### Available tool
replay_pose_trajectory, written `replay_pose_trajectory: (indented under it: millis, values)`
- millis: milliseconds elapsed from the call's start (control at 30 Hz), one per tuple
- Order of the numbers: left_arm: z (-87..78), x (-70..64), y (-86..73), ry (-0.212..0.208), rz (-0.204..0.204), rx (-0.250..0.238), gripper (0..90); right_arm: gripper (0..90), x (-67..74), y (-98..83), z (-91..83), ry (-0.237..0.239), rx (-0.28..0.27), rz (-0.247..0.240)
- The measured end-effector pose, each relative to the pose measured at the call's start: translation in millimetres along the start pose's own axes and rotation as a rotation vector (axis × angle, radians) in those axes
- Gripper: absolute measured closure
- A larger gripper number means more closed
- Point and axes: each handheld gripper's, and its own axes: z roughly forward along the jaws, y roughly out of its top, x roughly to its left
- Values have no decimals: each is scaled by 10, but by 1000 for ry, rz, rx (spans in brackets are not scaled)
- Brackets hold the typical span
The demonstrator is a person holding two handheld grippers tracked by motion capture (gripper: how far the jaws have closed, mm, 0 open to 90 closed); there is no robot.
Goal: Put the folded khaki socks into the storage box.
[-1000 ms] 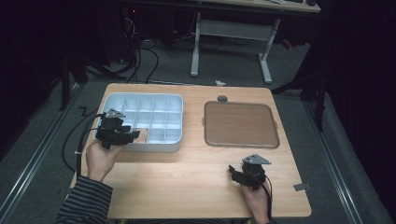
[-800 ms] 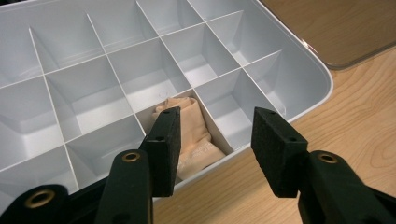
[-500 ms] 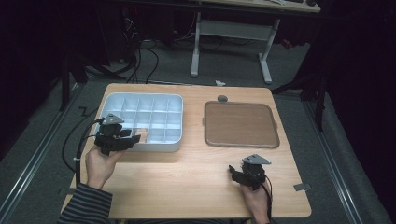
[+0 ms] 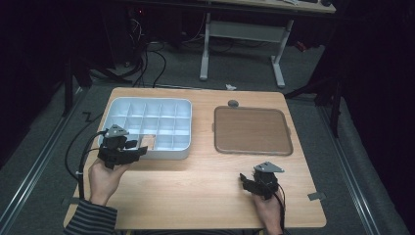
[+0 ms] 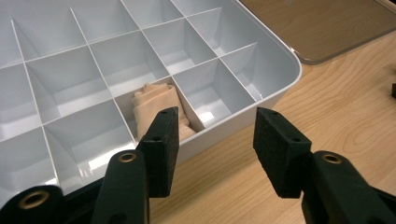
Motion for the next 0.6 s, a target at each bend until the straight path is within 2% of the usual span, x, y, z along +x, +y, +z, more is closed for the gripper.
replay_pose_trajectory:
  millis: [600]
  values:
    - [18,-90,-139,-31,-6,-8,500,342,0,0,0,0,0,-1]
